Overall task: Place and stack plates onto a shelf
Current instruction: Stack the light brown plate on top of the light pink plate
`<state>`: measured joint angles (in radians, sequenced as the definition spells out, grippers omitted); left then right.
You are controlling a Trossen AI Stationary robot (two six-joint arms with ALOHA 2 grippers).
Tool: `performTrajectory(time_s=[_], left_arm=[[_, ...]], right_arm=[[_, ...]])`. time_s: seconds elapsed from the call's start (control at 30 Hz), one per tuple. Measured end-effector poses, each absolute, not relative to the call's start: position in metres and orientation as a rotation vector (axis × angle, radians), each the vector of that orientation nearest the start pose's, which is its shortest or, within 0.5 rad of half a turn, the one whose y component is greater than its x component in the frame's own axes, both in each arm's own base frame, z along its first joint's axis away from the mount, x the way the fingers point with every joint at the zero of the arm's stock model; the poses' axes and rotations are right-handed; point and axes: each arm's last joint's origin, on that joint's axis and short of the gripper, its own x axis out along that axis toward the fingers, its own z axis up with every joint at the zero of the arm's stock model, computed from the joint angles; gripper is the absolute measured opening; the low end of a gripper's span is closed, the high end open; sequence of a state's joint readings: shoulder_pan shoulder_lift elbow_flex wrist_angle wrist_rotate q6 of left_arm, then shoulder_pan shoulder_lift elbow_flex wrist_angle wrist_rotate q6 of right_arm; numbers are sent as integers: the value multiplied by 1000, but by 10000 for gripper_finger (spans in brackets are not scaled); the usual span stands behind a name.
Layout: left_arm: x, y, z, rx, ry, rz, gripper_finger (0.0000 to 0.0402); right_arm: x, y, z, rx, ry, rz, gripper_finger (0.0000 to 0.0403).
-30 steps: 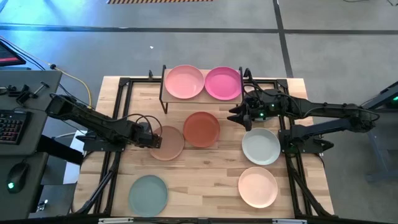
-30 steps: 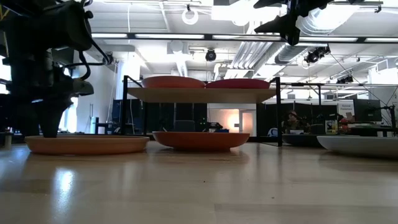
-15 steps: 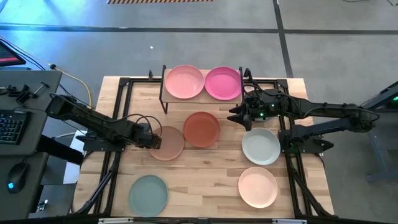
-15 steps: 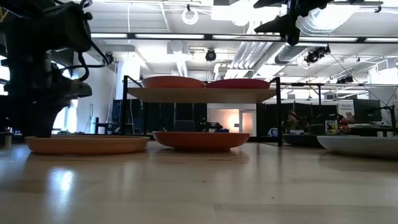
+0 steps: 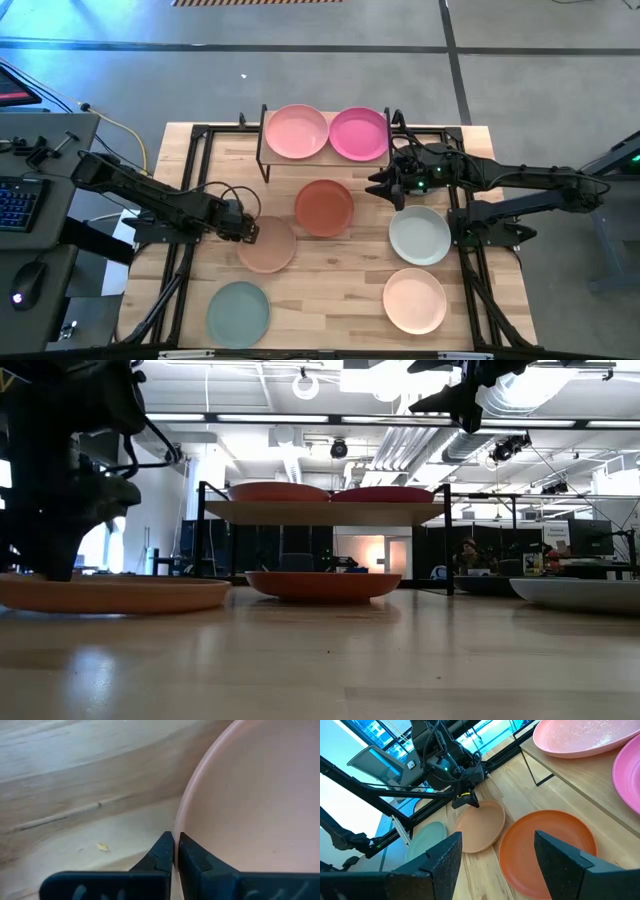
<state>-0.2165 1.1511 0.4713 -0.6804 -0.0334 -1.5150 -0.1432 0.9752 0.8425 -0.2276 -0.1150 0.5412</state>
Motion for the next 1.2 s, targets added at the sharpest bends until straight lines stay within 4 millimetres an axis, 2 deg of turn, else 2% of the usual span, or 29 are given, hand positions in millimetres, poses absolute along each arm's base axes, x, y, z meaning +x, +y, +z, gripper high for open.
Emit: performTrajectory(time_s=[0.17,0.43,0.77,0.9,1.2], left_arm=[[154,-33,159,-1112,1125,812,1],[156,-33,212,-1068,1073,692,1],[164,-35,263,-1066,1012,599,1],[167,-34,278,-1080,963,577,0],[171,-21,295,-1072,898,566,0]], right_arm=[[211,-27,315,582,342,-124,229],[211,-27,315,582,342,-125,229],[211,-27,315,592,342,-126,229],[211,-27,315,601,341,-127,229],[211,-27,315,600,343,-121,229]])
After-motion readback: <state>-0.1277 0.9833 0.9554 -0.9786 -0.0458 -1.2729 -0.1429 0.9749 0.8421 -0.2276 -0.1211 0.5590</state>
